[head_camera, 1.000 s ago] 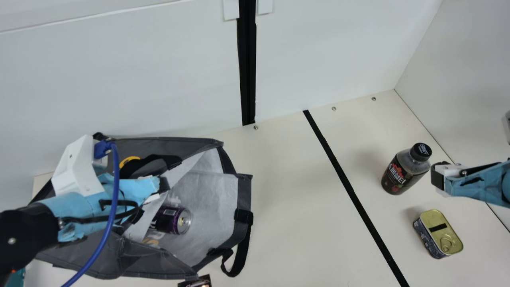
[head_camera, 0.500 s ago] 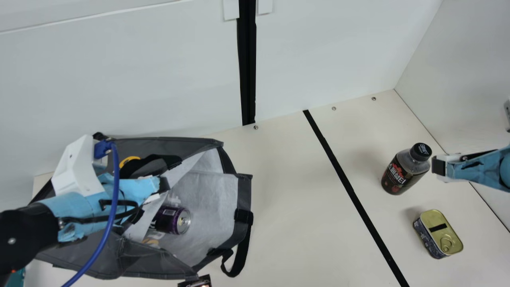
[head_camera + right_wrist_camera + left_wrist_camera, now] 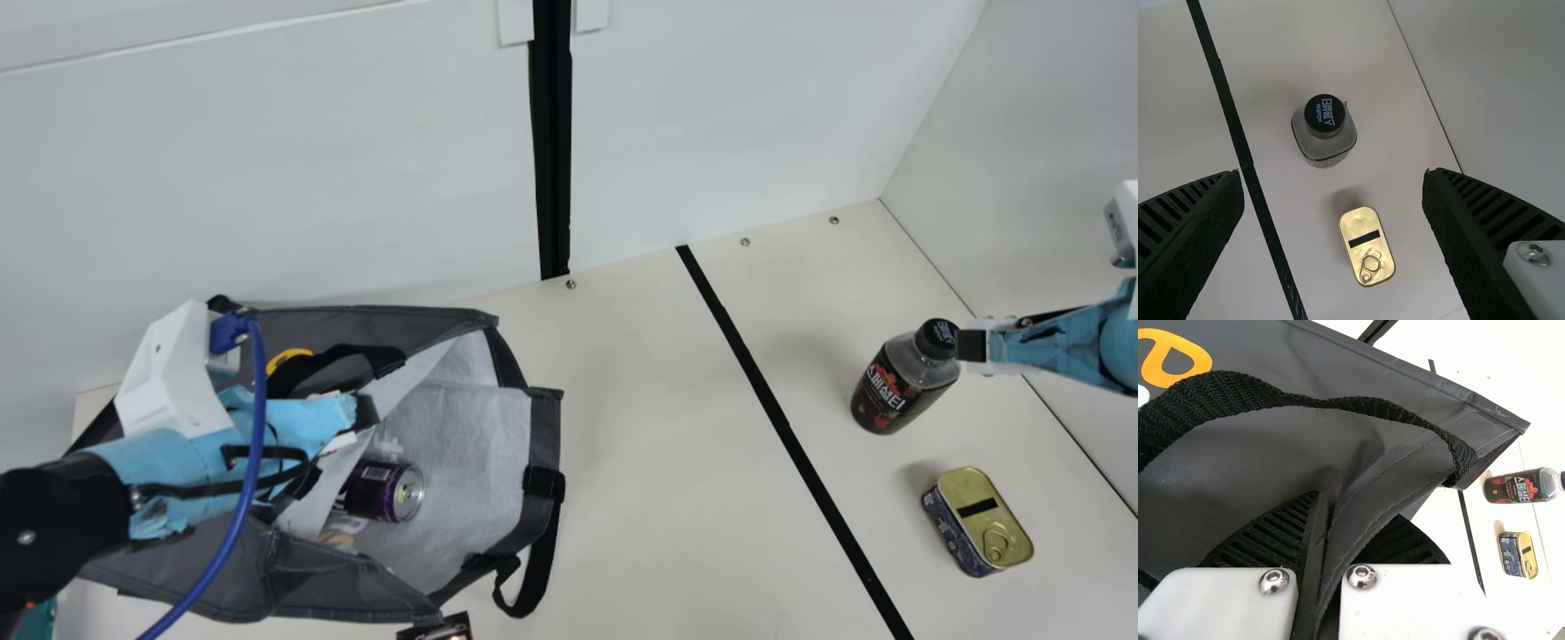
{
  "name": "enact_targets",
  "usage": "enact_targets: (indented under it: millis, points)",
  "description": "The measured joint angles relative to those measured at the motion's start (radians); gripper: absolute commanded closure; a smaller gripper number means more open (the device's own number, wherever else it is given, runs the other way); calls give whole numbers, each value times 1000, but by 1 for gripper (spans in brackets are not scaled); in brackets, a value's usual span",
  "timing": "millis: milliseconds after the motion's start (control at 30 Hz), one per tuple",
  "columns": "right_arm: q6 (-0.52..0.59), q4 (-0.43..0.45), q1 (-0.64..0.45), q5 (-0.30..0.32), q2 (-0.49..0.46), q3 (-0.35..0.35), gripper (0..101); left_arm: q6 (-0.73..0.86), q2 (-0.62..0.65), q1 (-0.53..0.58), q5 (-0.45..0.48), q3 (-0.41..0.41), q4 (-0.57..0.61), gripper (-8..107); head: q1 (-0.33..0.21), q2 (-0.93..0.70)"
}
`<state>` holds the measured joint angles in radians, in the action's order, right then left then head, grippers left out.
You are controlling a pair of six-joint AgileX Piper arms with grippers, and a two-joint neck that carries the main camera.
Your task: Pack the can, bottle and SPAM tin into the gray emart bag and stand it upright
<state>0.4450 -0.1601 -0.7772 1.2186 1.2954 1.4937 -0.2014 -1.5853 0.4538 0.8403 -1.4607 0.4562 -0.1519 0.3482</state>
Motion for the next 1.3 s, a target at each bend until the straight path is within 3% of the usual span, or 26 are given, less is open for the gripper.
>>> enact_targets:
  millis: [467,1300]
  points:
    - [-32,13,45,-1,120,51,6,0,0,0,0,0,0,107,0,0]
    - [-61,11,98,-119,280,5,6,0,0,0,0,0,0,107,0,0]
